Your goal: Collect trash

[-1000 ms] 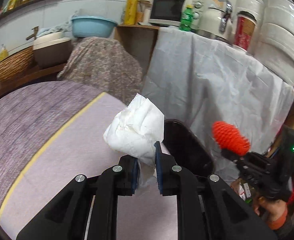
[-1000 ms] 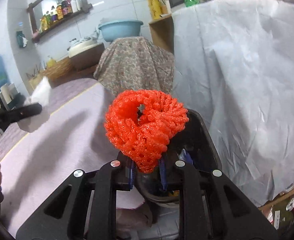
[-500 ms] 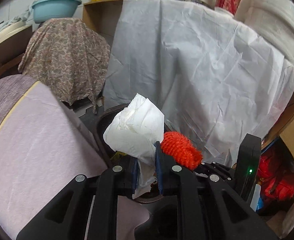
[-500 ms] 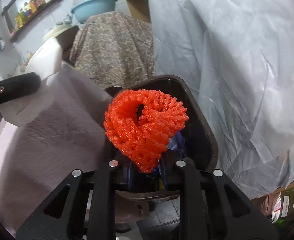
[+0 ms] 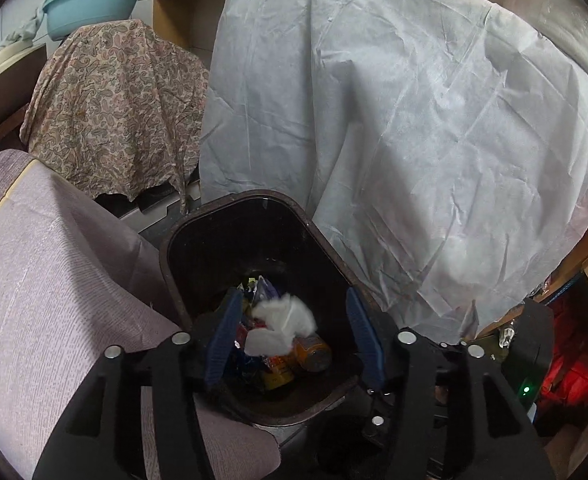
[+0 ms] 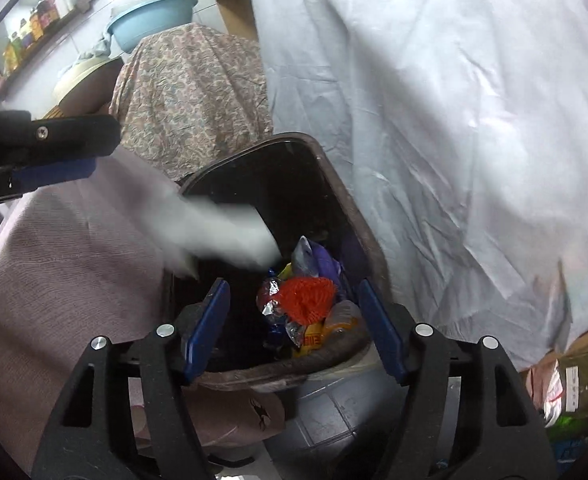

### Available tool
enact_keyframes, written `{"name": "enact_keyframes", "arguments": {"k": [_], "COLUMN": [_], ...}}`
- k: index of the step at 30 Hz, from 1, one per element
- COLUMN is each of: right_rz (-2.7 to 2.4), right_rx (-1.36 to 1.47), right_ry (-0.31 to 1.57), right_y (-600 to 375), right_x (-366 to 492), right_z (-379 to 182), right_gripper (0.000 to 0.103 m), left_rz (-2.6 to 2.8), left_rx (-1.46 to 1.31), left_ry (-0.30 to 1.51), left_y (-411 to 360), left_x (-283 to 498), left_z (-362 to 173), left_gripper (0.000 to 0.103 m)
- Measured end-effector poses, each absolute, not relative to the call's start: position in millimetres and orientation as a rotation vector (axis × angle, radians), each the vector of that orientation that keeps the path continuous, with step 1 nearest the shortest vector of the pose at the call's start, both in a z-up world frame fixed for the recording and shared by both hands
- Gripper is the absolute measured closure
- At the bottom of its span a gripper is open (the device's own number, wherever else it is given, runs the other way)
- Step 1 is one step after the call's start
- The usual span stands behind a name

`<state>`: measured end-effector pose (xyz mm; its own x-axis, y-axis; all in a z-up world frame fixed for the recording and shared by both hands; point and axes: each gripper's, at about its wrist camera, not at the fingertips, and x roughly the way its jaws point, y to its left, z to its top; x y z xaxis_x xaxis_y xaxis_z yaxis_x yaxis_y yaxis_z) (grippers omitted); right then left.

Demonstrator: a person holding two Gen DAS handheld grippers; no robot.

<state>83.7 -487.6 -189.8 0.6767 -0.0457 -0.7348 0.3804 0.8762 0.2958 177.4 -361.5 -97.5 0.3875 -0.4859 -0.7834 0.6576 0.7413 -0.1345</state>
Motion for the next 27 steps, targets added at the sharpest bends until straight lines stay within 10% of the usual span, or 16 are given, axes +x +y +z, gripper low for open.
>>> {"name": "enact_keyframes", "arguments": {"k": [18, 27], "right_rz": [-0.316, -0.229], "right_rx": [0.331, 0.259], "right_ry": [0.615, 0.494], "right_y": [-455, -401], "right_x": [44, 26], "right_z": [-110, -52], "right_gripper": [0.013, 0.006], "left_rz": [-0.648, -0.501], "left_rx": [0.150, 0.121], "left_ry": [0.657, 0.545], "left_y": [-254, -177], "left_x": [120, 92], "left_z": [-21, 3], "left_gripper": [0.008, 0.006]}}
